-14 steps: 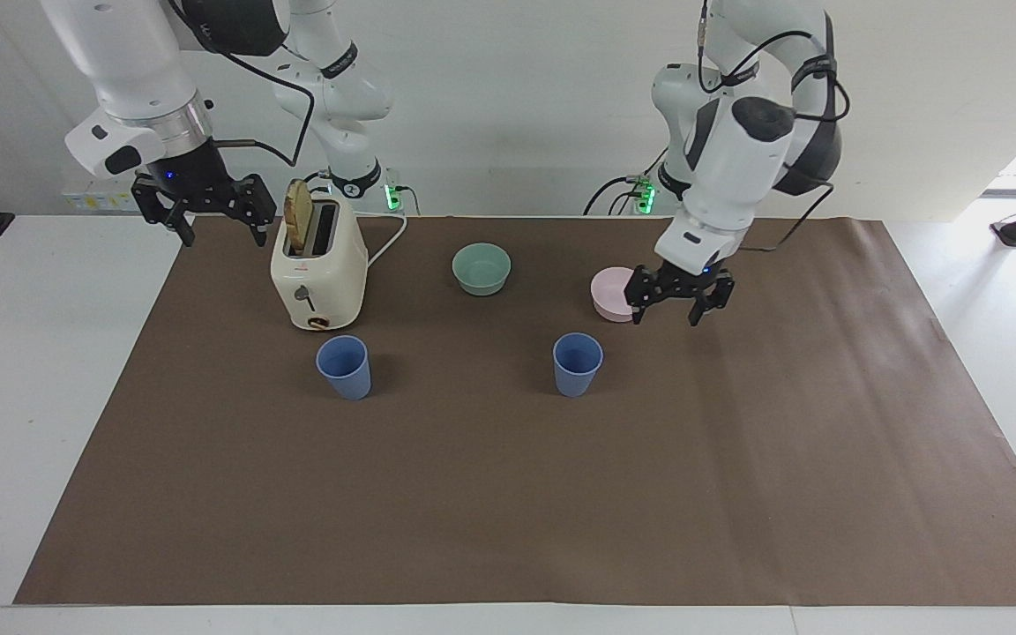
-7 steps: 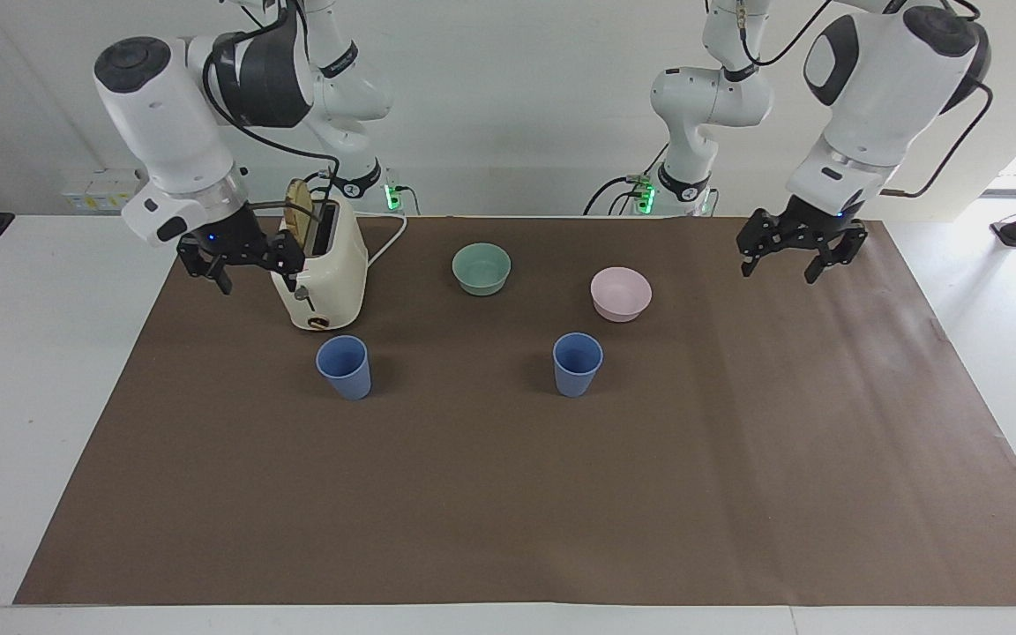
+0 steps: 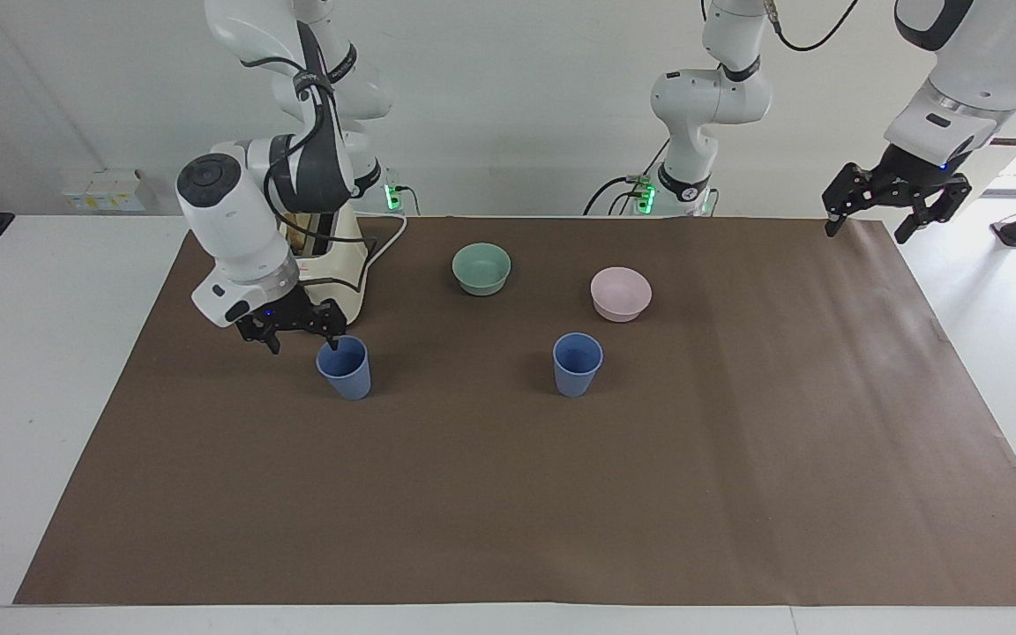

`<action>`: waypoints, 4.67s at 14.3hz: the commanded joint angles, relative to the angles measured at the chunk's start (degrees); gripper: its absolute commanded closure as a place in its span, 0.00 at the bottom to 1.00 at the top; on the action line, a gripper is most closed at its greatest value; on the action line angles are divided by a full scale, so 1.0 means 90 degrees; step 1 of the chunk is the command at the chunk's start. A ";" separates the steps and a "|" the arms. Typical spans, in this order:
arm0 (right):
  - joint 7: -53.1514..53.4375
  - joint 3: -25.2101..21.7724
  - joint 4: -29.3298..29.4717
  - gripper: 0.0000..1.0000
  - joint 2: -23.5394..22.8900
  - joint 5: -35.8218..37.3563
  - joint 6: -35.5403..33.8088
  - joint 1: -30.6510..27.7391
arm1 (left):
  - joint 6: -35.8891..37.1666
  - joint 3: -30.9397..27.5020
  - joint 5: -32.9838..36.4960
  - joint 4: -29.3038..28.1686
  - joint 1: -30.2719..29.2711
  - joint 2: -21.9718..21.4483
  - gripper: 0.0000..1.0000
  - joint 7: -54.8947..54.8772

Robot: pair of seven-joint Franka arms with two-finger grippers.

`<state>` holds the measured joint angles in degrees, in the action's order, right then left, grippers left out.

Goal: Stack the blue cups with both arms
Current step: 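Grasp the second blue cup's rim with the right gripper, then lift and carry the blue cup over the center cup, then lower the held cup into the center blue cup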

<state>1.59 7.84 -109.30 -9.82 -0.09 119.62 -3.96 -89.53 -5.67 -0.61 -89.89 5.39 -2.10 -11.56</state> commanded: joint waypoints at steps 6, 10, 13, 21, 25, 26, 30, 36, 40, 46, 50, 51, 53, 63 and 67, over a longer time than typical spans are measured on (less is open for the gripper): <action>0.0058 -0.0012 -0.0327 0.40 -0.0345 -0.0107 0.0615 0.0069 | 0.0211 0.0083 0.0039 -0.0021 -0.0081 0.0048 0.00 0.0036; 0.0019 -0.0012 -0.0239 1.00 -0.0384 -0.0097 0.0489 0.0069 | 0.0173 0.0093 0.0048 0.0046 -0.0081 0.0058 0.00 0.0074; 0.0077 -0.0002 -0.0151 1.00 -0.0413 -0.0107 0.0469 0.0079 | 0.0183 0.0093 0.0048 0.0056 -0.0091 0.0048 0.00 0.0074; 0.0067 0.0319 0.1438 1.00 -0.0374 -0.0039 -0.1297 0.0089 | 0.0183 0.0093 0.0058 0.0056 -0.0091 0.0048 0.00 0.0074; 0.0524 0.0506 0.2503 1.00 -0.0588 0.0049 -0.1738 0.0859 | 0.0183 0.0093 0.0058 0.0056 -0.0091 0.0048 0.00 0.0074; 0.0865 0.0486 0.2757 1.00 -0.0734 0.0088 -0.1816 0.1121 | 0.0183 0.0093 0.0058 0.0056 -0.0091 0.0048 0.00 0.0074; 0.1970 0.0516 0.3598 1.00 -0.1096 0.0128 -0.1856 0.1874 | 0.0183 0.0093 0.0058 0.0056 -0.0091 0.0048 0.00 0.0074; 0.3347 0.0437 0.4827 1.00 -0.2012 0.0302 -0.1739 0.3046 | 0.0183 0.0093 0.0058 0.0056 -0.0091 0.0048 0.00 0.0074; 0.3612 0.0418 0.5025 1.00 -0.2434 0.0478 -0.1475 0.3349 | 0.0183 0.0093 0.0058 0.0056 -0.0091 0.0058 0.00 0.0074; 0.3847 0.0496 0.4782 1.00 -0.2591 0.0586 -0.1475 0.3438 | 0.0183 0.0093 0.0058 0.0056 -0.0091 0.0048 0.00 0.0074; 0.3847 0.0496 0.4654 1.00 -0.2611 0.0557 -0.1465 0.3487 | 0.0183 0.0093 0.0058 0.0056 -0.0091 0.0048 0.00 0.0074; 0.3847 0.0496 0.4644 1.00 -0.2601 0.0538 -0.1504 0.3487 | 0.0183 0.0093 0.0058 0.0056 -0.0091 0.0048 0.00 0.0074; 0.3856 0.0496 0.4644 1.00 -0.2581 0.0538 -0.1553 0.3497 | 0.0183 0.0093 0.0058 0.0056 -0.0091 0.0048 0.00 0.0074; 0.3847 0.0496 0.4634 1.00 -0.2591 0.0577 -0.1456 0.3351 | 0.0183 0.0093 0.0058 0.0056 -0.0091 0.0048 0.00 0.0074; 0.3827 0.0496 0.4215 1.00 -0.2620 0.0567 -0.0989 0.3350 | 0.0183 0.0093 0.0058 0.0056 -0.0091 0.0048 0.00 0.0074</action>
<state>34.56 11.66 -68.59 -33.72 3.81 107.40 26.63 -88.64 -5.47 -0.61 -89.92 5.36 -1.48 -11.26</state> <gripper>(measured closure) 0.956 0.000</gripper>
